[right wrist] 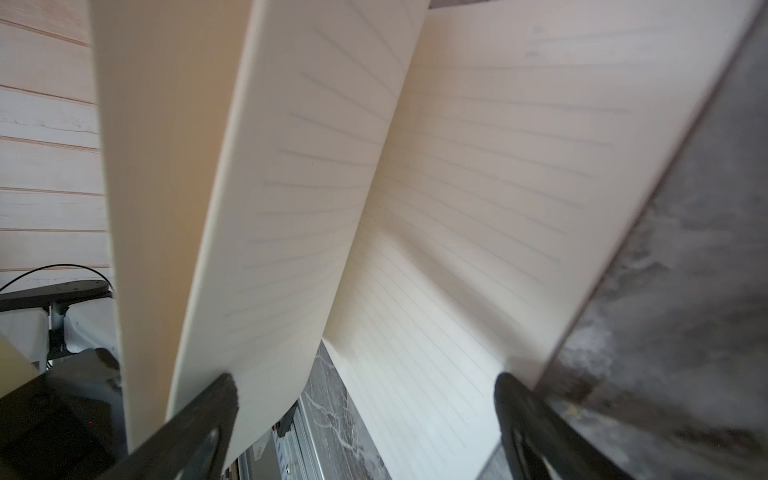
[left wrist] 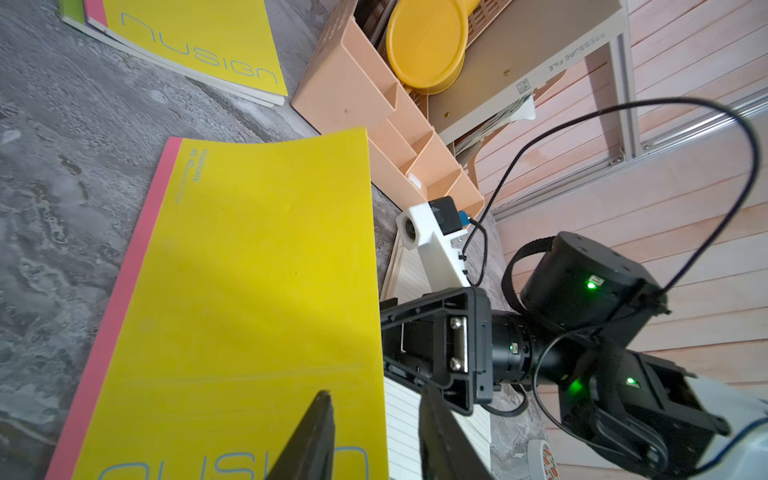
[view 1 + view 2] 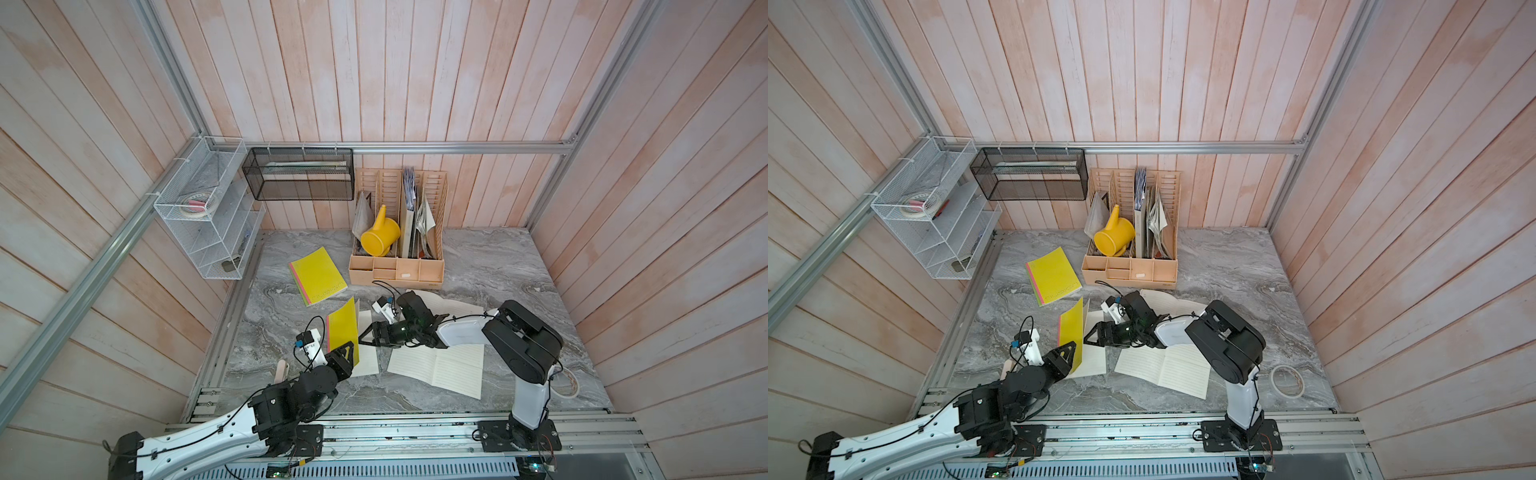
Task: Close the notebook
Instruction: Close the notebook at the center of the board.
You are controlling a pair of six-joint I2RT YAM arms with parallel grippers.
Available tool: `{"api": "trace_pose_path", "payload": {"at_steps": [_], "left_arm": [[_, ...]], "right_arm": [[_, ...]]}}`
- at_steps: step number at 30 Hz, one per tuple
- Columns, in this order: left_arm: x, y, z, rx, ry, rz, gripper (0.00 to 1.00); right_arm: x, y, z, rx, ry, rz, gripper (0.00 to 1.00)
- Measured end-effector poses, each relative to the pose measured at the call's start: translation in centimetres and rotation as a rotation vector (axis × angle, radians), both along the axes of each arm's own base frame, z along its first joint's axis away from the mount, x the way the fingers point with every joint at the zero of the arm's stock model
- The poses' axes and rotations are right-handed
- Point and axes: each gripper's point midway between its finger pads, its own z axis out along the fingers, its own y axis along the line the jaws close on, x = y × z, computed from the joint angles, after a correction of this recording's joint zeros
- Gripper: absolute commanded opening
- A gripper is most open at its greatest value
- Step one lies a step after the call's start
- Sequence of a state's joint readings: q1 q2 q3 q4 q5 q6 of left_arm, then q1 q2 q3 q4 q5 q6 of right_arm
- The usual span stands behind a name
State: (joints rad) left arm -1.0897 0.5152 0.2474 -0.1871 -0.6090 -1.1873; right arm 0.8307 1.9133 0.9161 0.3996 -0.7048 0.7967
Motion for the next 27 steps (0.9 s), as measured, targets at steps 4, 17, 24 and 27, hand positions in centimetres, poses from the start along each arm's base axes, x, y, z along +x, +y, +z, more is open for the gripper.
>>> {"api": "trace_pose_path", "payload": {"at_steps": [4, 17, 24, 27], "left_arm": [[1.8, 1.3, 0.4, 0.03, 0.002, 0.046, 0.37], [9.2, 4.8, -4.3, -0.14, 0.269, -0.01, 0.39], [8.4, 0.5, -6.2, -0.264, 0.362, -0.261, 0.39], [8.1, 0.1, -6.1, -0.274, 0.36, -0.294, 0.39]], "right_arm": [[-0.1, -0.1, 0.0, -0.005, -0.009, 0.008, 0.98], [-0.1, -0.2, 0.0, -0.031, -0.01, 0.018, 0.98], [-0.1, -0.3, -0.1, -0.039, -0.006, 0.016, 0.98], [-0.1, -0.3, -0.1, -0.043, -0.004, 0.017, 0.98]]}}
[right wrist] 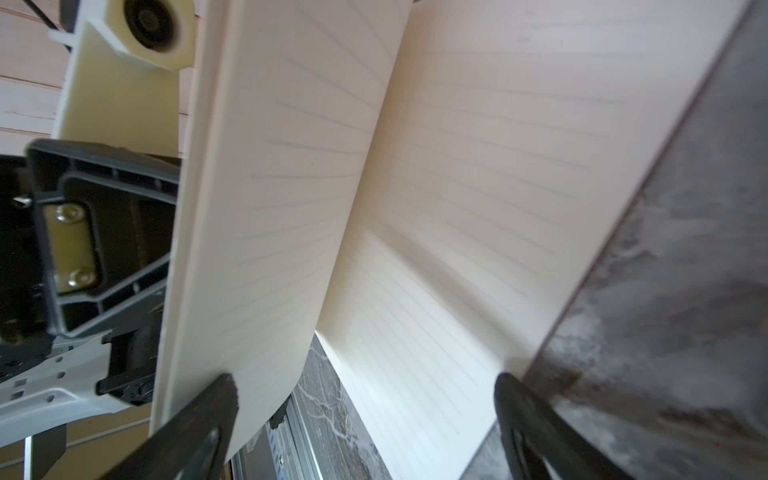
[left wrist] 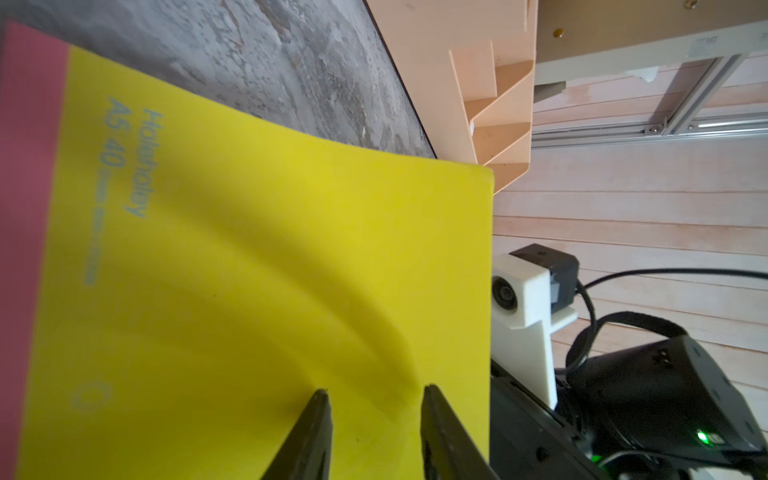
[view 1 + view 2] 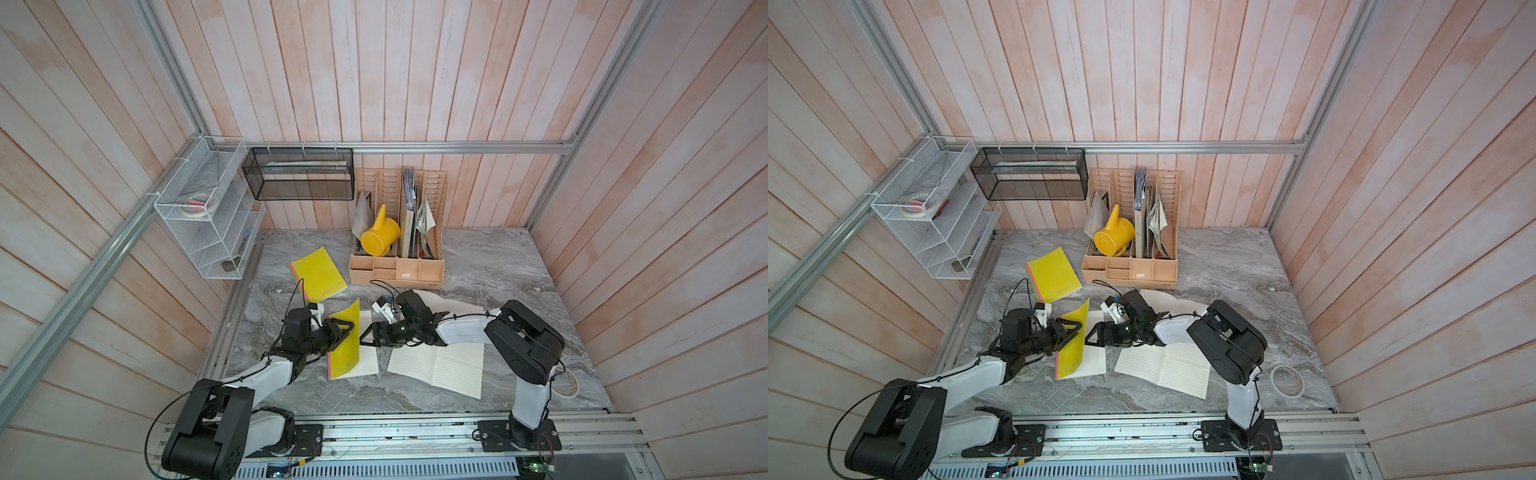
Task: Close the notebook
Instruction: Close the notebook at the center of the board.
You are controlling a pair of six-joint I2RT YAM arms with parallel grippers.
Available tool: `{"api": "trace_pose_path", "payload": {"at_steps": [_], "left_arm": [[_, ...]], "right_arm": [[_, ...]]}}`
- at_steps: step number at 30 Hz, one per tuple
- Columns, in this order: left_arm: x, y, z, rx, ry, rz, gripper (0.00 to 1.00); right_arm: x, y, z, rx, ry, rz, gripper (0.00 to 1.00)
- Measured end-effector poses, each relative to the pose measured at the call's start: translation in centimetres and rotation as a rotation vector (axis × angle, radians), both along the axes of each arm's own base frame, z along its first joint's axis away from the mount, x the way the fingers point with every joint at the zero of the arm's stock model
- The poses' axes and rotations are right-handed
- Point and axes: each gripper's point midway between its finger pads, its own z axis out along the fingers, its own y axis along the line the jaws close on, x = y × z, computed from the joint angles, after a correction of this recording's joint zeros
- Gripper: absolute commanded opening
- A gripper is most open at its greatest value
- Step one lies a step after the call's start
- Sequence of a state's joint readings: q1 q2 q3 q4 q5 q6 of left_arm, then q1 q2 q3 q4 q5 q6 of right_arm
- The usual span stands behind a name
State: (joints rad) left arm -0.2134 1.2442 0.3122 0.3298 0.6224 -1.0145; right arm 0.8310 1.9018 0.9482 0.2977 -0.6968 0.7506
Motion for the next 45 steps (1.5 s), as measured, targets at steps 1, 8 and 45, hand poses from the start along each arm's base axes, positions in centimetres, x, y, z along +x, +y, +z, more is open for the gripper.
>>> {"api": "trace_pose_path", "payload": {"at_steps": [1, 8, 45], "left_arm": [[-0.1, 0.0, -0.1, -0.002, 0.003, -0.006, 0.39], [-0.9, 0.1, -1.2, 0.042, 0.025, -0.034, 0.39], [-2.0, 1.2, -4.5, 0.134, 0.09, -0.031, 0.39]], "right_arm": [[0.0, 0.0, 0.0, -0.002, 0.0, 0.0, 0.98], [0.1, 0.0, 0.0, -0.025, -0.003, 0.006, 0.98], [-0.1, 1.0, 1.9, 0.009, -0.018, 0.0, 0.98]]}}
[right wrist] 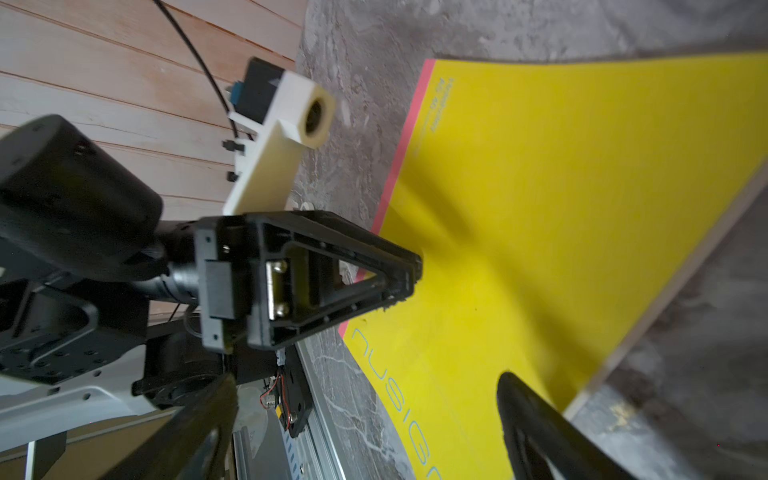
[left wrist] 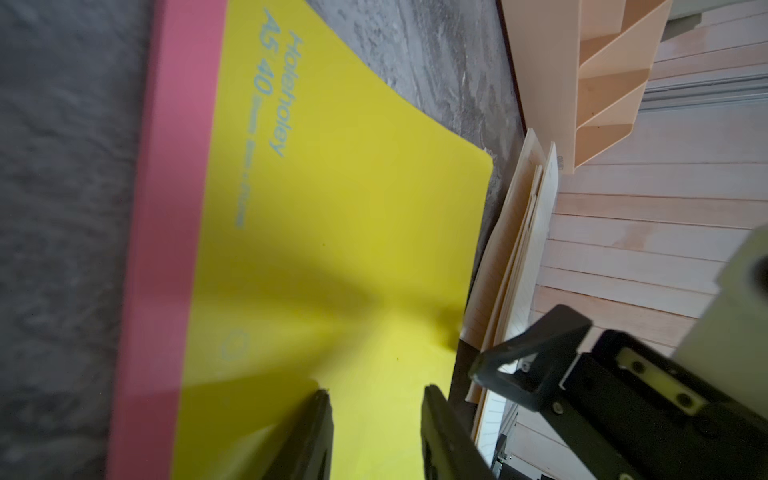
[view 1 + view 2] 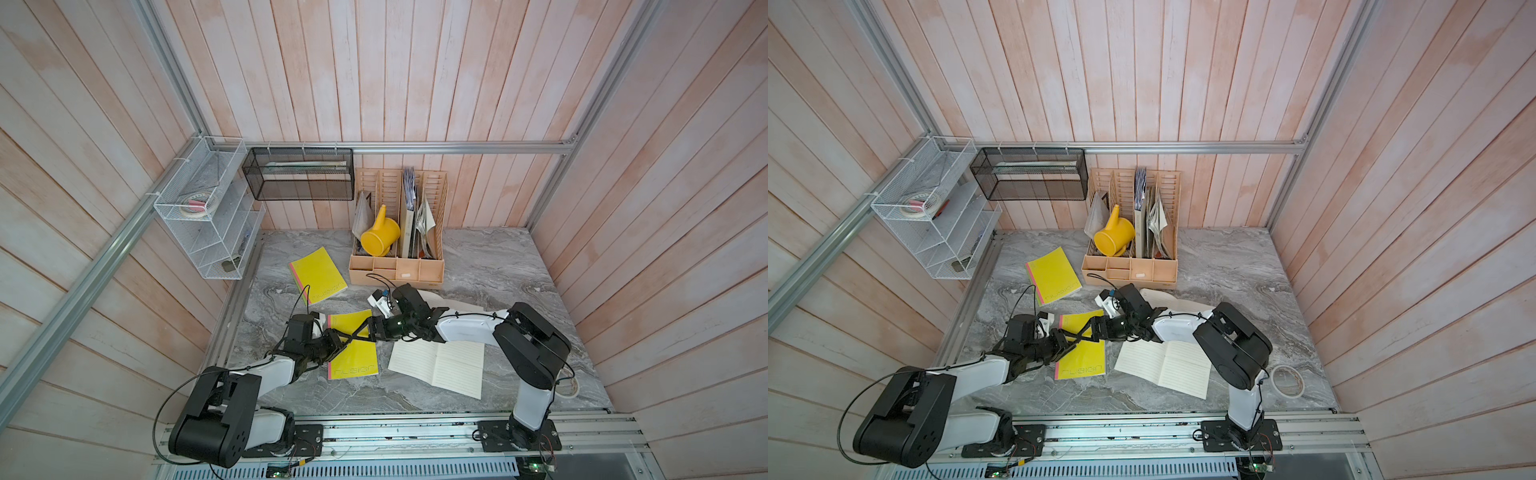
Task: Close the notebook
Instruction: Close the notebook at the center of the board, then pick up the notebook from the center of the board.
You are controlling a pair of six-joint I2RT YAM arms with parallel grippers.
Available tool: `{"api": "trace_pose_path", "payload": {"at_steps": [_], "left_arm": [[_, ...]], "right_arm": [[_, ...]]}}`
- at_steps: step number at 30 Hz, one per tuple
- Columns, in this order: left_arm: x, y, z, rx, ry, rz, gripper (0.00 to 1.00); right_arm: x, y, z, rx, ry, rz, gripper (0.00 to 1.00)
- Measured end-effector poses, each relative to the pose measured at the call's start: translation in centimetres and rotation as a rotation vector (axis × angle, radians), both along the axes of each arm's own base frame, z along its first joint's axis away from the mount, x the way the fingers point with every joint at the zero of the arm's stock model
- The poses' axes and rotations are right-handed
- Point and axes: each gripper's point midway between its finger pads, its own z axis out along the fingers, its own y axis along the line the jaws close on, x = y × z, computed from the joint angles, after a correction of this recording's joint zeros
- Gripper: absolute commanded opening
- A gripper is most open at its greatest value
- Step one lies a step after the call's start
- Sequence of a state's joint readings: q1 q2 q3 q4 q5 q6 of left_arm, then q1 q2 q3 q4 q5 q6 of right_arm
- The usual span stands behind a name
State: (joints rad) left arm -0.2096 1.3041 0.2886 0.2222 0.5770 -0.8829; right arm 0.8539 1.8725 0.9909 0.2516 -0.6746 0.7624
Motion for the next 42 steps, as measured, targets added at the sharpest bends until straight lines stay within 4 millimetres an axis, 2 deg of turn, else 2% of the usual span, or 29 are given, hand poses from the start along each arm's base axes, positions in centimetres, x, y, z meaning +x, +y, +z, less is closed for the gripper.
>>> {"api": "trace_pose_path", "payload": {"at_steps": [3, 12, 14, 18, 26, 29, 33, 36, 42], "left_arm": [[-0.3, 0.3, 0.1, 0.013, 0.012, 0.01, 0.4], [0.5, 2.3, 1.9, 0.111, 0.004, 0.05, 0.43], [0.4, 2.9, 1.6, 0.137, 0.02, 0.06, 0.43], [-0.4, 4.0, -0.2, 0.172, 0.099, 0.064, 0.45], [0.3, 4.3, 0.0, 0.196, 0.077, 0.048, 0.52], [0.5, 5.2, 0.1, 0.248, 0.065, 0.082, 0.54], [-0.3, 7.1, -0.5, 0.33, 0.079, 0.144, 0.56], [-0.2, 7.2, -0.6, 0.339, 0.069, 0.14, 0.57], [0.9, 6.0, -0.3, 0.296, 0.005, 0.077, 0.59]], "right_arm": [[-0.5, -0.5, -1.8, -0.038, 0.033, -0.003, 0.98], [-0.3, -0.5, -2.0, -0.061, 0.027, 0.0, 0.98], [-0.3, -0.5, -2.0, -0.065, 0.023, 0.003, 0.98], [-0.3, -0.6, -2.0, -0.071, 0.018, 0.007, 0.98], [-0.3, -0.6, -2.1, -0.071, 0.016, 0.009, 0.98], [-0.3, -0.6, -2.1, -0.071, 0.015, 0.01, 0.98], [-0.3, -0.6, -2.1, -0.07, 0.016, 0.01, 0.98], [-0.3, -0.5, -2.1, -0.07, 0.017, 0.011, 0.98], [-0.3, -0.3, -2.1, -0.051, 0.017, 0.02, 0.98]]}}
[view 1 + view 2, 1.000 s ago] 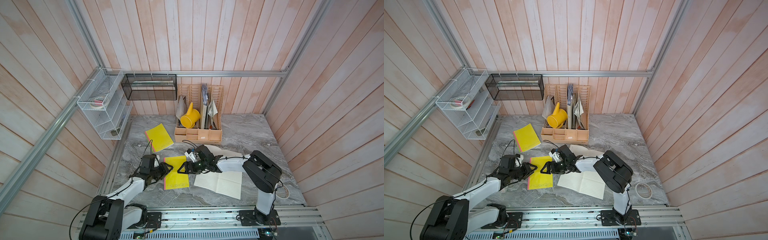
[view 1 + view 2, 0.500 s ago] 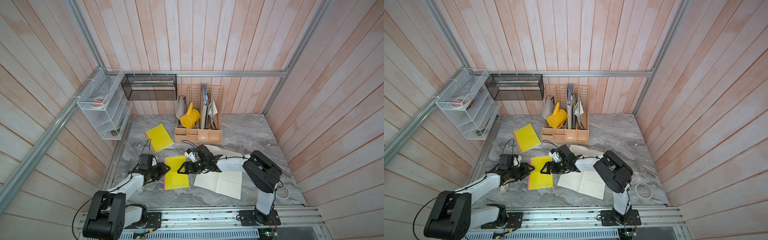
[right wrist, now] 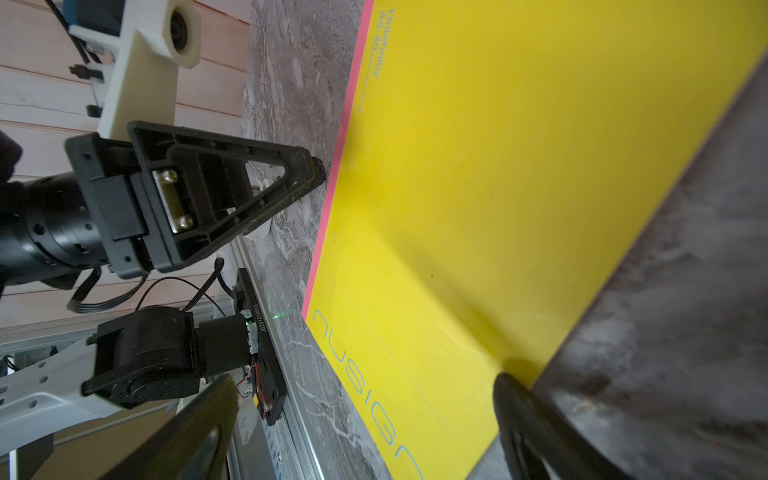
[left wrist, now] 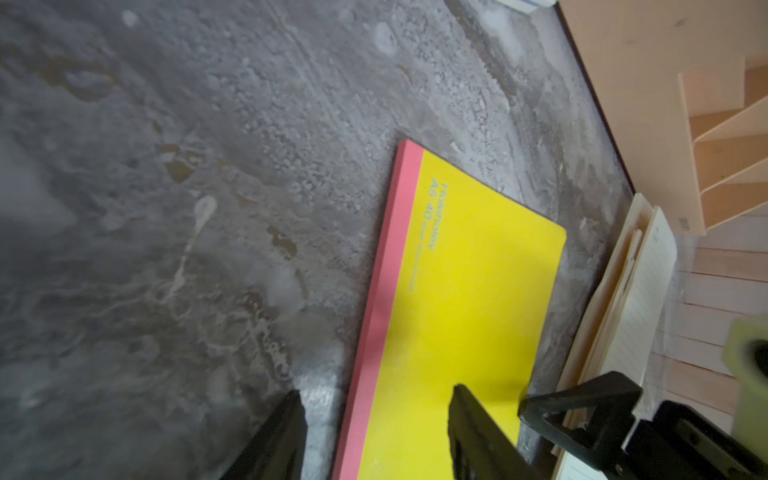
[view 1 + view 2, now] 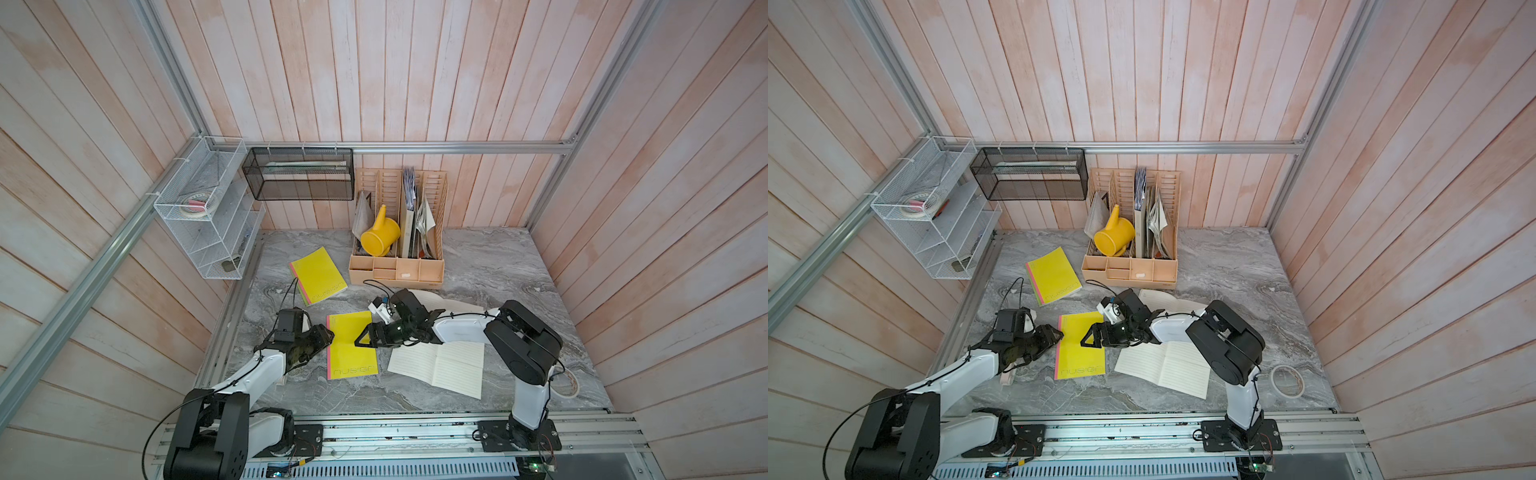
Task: Close the notebook
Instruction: Pick up the notebook from the center of the board.
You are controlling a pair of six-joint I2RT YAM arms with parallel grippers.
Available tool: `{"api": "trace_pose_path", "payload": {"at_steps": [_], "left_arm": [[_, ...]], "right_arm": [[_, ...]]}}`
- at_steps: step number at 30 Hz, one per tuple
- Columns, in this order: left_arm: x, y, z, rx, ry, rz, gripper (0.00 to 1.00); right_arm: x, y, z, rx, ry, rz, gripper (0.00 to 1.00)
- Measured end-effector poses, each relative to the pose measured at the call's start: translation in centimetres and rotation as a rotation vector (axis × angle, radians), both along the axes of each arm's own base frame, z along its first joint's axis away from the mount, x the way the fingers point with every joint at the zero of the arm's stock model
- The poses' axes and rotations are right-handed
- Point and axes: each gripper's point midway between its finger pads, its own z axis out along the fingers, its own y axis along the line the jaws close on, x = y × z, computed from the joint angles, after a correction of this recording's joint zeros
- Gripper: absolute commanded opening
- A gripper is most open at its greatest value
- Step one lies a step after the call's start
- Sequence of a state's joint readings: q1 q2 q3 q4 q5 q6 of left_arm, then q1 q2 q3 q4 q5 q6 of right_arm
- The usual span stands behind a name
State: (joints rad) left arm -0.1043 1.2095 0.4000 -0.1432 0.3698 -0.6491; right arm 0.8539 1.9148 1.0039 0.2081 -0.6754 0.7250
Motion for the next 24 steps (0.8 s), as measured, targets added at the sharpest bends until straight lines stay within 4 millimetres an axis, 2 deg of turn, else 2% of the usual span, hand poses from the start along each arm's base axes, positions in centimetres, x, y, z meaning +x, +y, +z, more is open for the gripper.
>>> {"api": "trace_pose_path", "payload": {"at_steps": [7, 15, 21, 24], "left_arm": [[-0.8, -1.7, 0.2, -0.107, -0.025, -0.066, 0.59], [-3.6, -3.9, 1.0, -0.301, -0.022, -0.107, 0.58], [-2.6, -4.2, 3.5, -0.315, -0.107, -0.12, 0.58], [-2.0, -4.2, 4.1, -0.331, -0.134, -0.111, 0.58]], "right_arm": [[0.2, 0.2, 0.1, 0.012, -0.004, -0.002, 0.98], [0.8, 0.6, 0.1, 0.054, -0.018, 0.001, 0.98], [1.0, 0.9, 0.1, 0.079, -0.028, 0.005, 0.98], [1.0, 0.9, 0.1, 0.083, -0.032, 0.004, 0.98]]}}
